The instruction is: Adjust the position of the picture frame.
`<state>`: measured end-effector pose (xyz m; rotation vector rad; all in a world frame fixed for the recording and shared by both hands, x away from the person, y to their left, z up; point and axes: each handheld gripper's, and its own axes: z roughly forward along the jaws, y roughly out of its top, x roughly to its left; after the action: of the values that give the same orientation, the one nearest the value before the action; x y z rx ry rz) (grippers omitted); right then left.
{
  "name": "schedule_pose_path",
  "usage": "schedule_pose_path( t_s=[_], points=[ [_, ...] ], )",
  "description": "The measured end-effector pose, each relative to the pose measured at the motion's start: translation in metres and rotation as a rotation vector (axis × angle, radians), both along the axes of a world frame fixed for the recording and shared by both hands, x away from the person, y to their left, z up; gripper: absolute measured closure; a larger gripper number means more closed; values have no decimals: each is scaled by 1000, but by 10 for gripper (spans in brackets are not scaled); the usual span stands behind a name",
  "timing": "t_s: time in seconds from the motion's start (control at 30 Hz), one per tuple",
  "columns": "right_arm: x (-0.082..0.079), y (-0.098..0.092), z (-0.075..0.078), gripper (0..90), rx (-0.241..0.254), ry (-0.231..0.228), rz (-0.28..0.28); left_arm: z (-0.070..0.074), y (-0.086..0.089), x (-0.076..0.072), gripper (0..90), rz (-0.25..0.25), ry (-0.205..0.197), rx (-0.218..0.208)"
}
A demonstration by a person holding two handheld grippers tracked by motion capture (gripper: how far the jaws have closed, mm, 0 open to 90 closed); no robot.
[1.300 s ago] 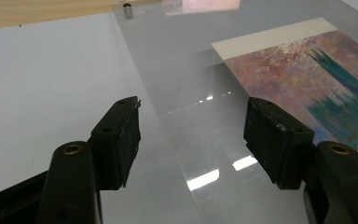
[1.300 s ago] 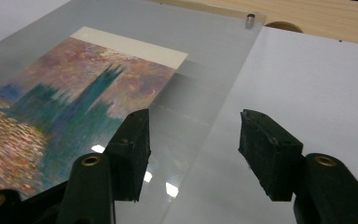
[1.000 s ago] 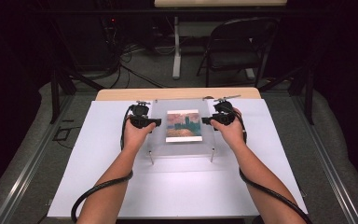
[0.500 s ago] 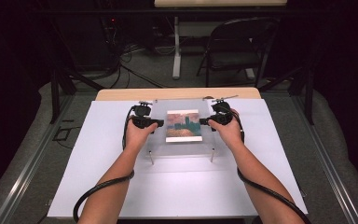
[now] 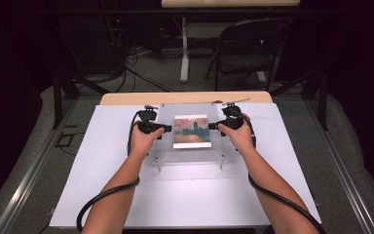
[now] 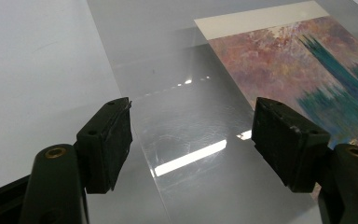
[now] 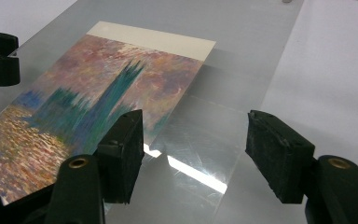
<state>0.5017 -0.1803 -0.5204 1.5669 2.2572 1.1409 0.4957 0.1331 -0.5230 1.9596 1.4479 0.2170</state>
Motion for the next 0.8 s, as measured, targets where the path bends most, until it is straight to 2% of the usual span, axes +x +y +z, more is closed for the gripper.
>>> schedule_pose_path(
  t_s=[0.33,0.7,0.8],
  points=[
    [1,-4,-6,357,29,41,-6,-2,2,-1,252,0,23,-36],
    [3,-5,-9,331,63,77,-23,-2,2,1,237,0,41,-38],
    [4,-5,-9,326,69,85,-30,-3,3,2,229,3,53,-50]
  ],
)
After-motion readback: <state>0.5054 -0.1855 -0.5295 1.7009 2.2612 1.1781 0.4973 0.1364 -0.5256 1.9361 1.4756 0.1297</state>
